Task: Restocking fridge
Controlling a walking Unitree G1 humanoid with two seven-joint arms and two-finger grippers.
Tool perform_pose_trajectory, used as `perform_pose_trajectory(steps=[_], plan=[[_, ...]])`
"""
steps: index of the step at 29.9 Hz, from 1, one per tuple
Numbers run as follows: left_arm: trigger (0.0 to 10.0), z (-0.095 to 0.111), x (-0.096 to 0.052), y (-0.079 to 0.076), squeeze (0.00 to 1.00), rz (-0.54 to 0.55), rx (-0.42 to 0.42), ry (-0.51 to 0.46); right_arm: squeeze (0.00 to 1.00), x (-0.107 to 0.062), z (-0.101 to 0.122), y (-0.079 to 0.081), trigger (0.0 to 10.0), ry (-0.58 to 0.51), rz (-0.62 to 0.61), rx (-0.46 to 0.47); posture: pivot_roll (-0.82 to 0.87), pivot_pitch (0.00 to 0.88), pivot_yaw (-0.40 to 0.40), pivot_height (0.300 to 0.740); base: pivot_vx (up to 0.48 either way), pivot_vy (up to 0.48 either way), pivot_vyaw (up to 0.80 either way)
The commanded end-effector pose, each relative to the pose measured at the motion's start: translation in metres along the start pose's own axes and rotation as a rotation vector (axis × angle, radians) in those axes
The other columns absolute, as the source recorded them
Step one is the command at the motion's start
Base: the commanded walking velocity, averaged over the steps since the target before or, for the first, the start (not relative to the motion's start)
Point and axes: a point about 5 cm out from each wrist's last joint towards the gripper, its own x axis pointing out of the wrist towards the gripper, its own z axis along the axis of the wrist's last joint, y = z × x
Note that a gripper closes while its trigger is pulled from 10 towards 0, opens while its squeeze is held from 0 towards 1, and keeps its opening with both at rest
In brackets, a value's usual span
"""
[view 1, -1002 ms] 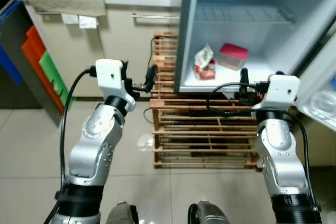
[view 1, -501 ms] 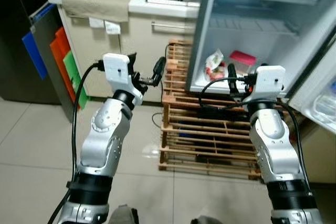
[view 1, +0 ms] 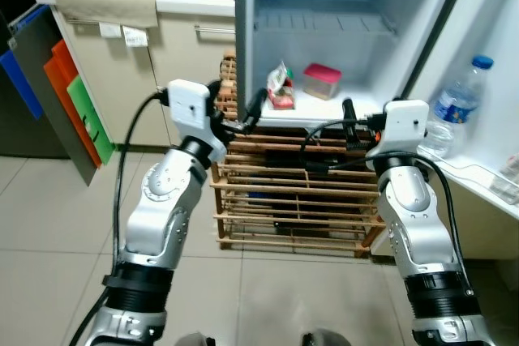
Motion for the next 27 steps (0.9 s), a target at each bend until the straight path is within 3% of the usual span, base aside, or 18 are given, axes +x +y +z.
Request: perform_pose_trajectory(steps=[1, 5, 11, 13, 15, 16, 19, 22, 24, 26, 27], plan=[[10.0, 0.003, 0.003, -0.006, 0.0, -0.036, 0.001, -0.011, 0.0, 0.001, 0.004, -0.003, 10.0, -0.024, -0.008, -0.008, -0.08, 0.0, -0.001, 0.711, 0.0, -0.469, 0.0], [10.0, 0.003, 0.002, -0.002, 0.0, -0.015, 0.002, -0.011, 0.0, -0.003, 0.003, 0.006, 10.0, -0.037, 0.064, -0.004, -0.08, 0.0, -0.003, 0.711, 0.062, -0.394, 0.0], [10.0, 0.001, 0.001, 0.007, 0.0, 0.048, 0.021, -0.003, 0.0, -0.014, -0.005, 0.006, 10.0, -0.017, 0.138, -0.002, -0.07, 0.0, -0.003, 0.711, 0.0, 0.0, 0.0], [10.0, -0.008, 0.003, 0.02, 0.0, 0.157, 0.027, 0.045, 0.0, -0.026, -0.038, 0.005, 10.0, 0.186, 0.26, -0.062, -0.08, 0.0, -0.002, 0.711, 0.0, 0.0, 0.0], [10.0, -0.019, 0.003, 0.029, 0.0, 0.223, 0.045, 0.114, 0.0, -0.038, -0.066, -0.002, 10.0, 0.366, 0.305, -0.127, -0.09, 0.0, 0.002, 0.711, 0.0, 0.0, 0.0], [10.0, -0.029, 0.003, 0.036, 0.0, 0.272, 0.068, 0.178, 0.0, -0.049, -0.086, -0.012, 10.0, 0.484, 0.307, -0.198, -0.1, 0.0, 0.004, 0.711, 0.0, 0.0, 0.0], [10.0, -0.046, 0.003, 0.047, 0.0, 0.338, 0.157, 0.347, 0.0, -0.071, -0.122, -0.062, 10.0, 0.685, 0.064, -0.272, -0.1, 0.0, 0.003, 0.711, 0.0, 0.0, 0.0], [10.0, -0.048, 0.007, 0.038, 0.0, 0.245, 0.172, 0.371, 0.0, -0.083, -0.13, -0.099, 10.0, 0.736, -0.165, -0.341, -0.11, 0.0, 0.002, 0.711, 0.0, 0.0, 0.0], [10.0, -0.068, 0.002, 0.031, 0.0, 0.163, 0.22, 0.508, 0.0, -0.096, -0.133, -0.123, 10.0, 0.771, -0.32, -0.315, -0.12, 0.0, 0.004, 0.711, 0.0, 0.0, 0.0], [10.0, -0.1, -0.013, 0.026, 0.0, 0.099, 0.135, 0.676, 0.0, -0.112, -0.134, -0.147, 10.0, 0.81, -0.507, -0.243, -0.12, 0.0, 0.007, 0.711, 0.0, 0.0, 0.0], [10.0, -0.1, -0.013, 0.026, 0.0, 0.099, 0.135, 0.676, 0.0, -0.112, -0.134, -0.147, 10.0, 0.81, -0.507, -0.243, -0.12, 0.0, 0.007, 0.711, 0.0, 0.0, 0.0]])
